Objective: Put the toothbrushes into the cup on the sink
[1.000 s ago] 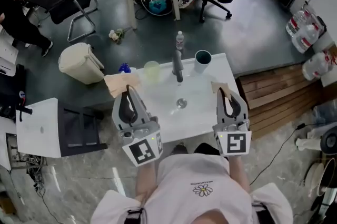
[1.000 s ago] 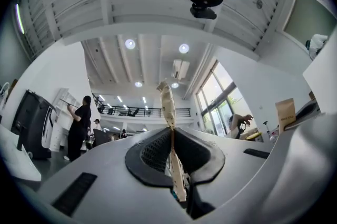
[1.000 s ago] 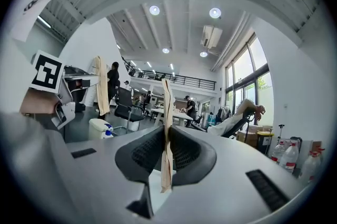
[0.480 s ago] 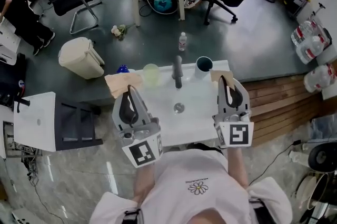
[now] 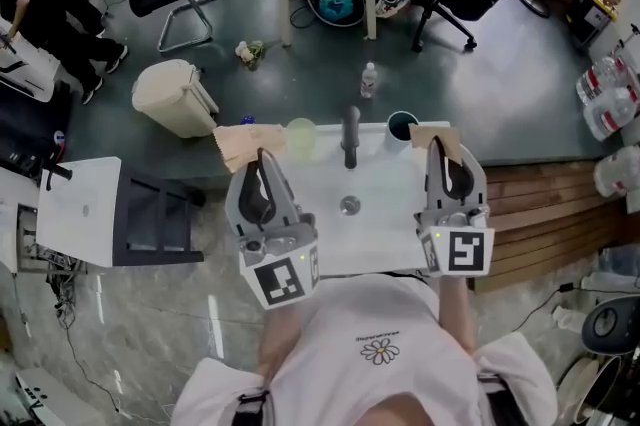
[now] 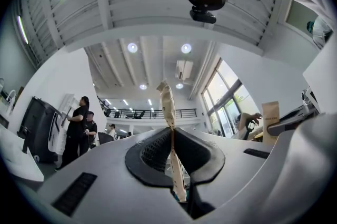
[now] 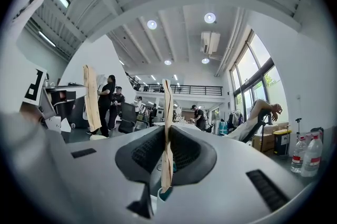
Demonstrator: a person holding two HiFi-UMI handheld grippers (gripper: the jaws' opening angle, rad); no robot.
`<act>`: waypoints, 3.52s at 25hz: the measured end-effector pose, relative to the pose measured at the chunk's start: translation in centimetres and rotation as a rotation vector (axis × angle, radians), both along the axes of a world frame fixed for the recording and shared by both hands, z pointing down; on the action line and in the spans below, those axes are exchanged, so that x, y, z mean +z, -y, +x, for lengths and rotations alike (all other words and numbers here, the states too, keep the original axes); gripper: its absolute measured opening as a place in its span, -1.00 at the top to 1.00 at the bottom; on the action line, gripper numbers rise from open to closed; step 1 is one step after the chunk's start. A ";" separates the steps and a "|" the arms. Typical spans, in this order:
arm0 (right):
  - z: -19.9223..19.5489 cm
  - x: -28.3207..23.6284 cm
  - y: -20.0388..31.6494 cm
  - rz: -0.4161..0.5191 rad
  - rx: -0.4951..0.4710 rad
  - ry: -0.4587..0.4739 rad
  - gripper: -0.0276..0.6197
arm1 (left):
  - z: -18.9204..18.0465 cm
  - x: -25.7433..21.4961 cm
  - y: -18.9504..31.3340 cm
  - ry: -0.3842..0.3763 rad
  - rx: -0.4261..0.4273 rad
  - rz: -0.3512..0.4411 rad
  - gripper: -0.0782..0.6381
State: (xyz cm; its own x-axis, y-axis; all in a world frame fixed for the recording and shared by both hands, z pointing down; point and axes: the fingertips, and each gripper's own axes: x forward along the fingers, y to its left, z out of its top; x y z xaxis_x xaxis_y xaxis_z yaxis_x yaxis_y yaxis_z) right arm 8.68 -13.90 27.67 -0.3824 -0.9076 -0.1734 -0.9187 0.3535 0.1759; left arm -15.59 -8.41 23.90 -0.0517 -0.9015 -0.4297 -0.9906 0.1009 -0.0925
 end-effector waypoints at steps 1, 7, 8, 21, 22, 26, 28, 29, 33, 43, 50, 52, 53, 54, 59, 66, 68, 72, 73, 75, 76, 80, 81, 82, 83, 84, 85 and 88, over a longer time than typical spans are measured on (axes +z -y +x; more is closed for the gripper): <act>0.0 0.0 0.0 -0.001 -0.004 0.009 0.83 | 0.0 0.2 0.2 -0.005 0.001 -0.009 0.70; 0.5 1.1 0.1 -0.032 -0.009 0.015 0.83 | -0.7 2.2 4.2 -0.028 0.036 -0.067 0.70; 0.8 1.2 0.1 -0.037 -0.002 0.014 0.83 | -0.8 2.9 5.1 -0.036 0.046 -0.078 0.70; 3.3 2.2 -0.3 -0.078 0.092 -0.029 0.83 | -2.7 16.1 13.6 -0.064 0.069 -0.319 0.70; 3.4 2.4 -0.4 -0.081 0.094 -0.031 0.83 | -2.6 17.0 13.8 -0.056 0.071 -0.336 0.70; 3.1 3.0 -0.9 -0.092 0.098 -0.047 0.83 | -2.6 19.8 14.1 -0.061 0.066 -0.392 0.70; 3.1 3.1 -1.0 -0.096 0.100 -0.053 0.83 | -2.7 20.6 14.2 -0.071 0.050 -0.410 0.70; 3.2 3.2 -0.9 -0.098 0.101 -0.054 0.83 | -2.7 21.0 14.2 -0.070 0.042 -0.420 0.70; 3.2 3.3 -0.9 -0.106 0.105 -0.059 0.83 | -2.6 22.2 14.3 -0.076 0.023 -0.453 0.69; 3.8 3.6 -1.3 -0.105 0.137 -0.050 0.83 | -2.1 22.8 13.9 -0.113 0.036 -0.455 0.55; 3.6 3.6 -1.4 -0.106 0.129 -0.048 0.83 | -1.7 20.8 13.3 -0.117 0.057 -0.407 0.51; 3.5 3.5 -1.5 -0.102 0.126 -0.046 0.83 | -1.5 19.9 13.1 -0.116 0.064 -0.384 0.51; 3.5 3.5 -1.5 -0.100 0.124 -0.046 0.83 | -1.4 19.3 12.9 -0.114 0.066 -0.369 0.51; 3.4 3.4 -1.5 -0.097 0.122 -0.045 0.83 | -1.4 18.6 12.8 -0.112 0.068 -0.352 0.50; 3.1 3.0 -1.5 -0.088 0.108 -0.037 0.83 | -1.6 14.8 12.2 -0.103 0.061 -0.278 0.51; 2.1 2.1 -1.3 -0.061 0.067 -0.027 0.83 | -2.3 6.9 9.3 -0.062 0.026 -0.137 0.51; 2.0 2.0 -1.1 -0.058 0.058 -0.018 0.83 | -2.0 4.6 8.5 -0.035 0.019 -0.127 0.51; 1.7 2.0 -0.6 -0.053 0.033 0.004 0.83 | -0.5 0.3 6.5 -0.034 0.037 -0.084 0.51; 1.6 2.0 -0.4 -0.051 0.026 0.012 0.83 | -0.1 -0.4 5.9 -0.032 0.045 -0.076 0.52; 1.3 1.9 -0.2 -0.047 0.013 0.026 0.83 | 0.6 -1.1 4.6 -0.021 0.056 -0.069 0.57; 1.2 1.8 -0.1 -0.047 0.007 0.031 0.83 | 1.0 -1.2 4.0 -0.014 0.054 -0.071 0.61; 0.8 1.8 0.1 -0.044 -0.018 0.044 0.83 | 1.4 0.5 2.3 0.034 -0.004 -0.125 0.71; 0.7 2.0 0.1 -0.047 -0.024 0.044 0.83 | 1.3 1.0 2.1 0.040 -0.009 -0.137 0.72; 0.6 2.1 0.2 -0.050 -0.028 0.044 0.83 | 1.2 1.3 2.0 0.039 -0.011 -0.144 0.73; 0.5 2.3 0.2 -0.054 -0.032 0.043 0.83 | 1.0 1.6 2.0 0.032 -0.012 -0.148 0.73; 0.4 2.5 0.3 -0.057 -0.035 0.042 0.83 | 0.9 1.7 2.0 0.025 -0.013 -0.149 0.73; 0.3 2.6 0.3 -0.059 -0.039 0.042 0.83 | 0.8 1.7 2.1 0.021 -0.016 -0.147 0.73; 0.2 2.8 0.3 -0.062 -0.048 0.042 0.83 | 0.7 1.4 2.3 0.025 -0.025 -0.139 0.73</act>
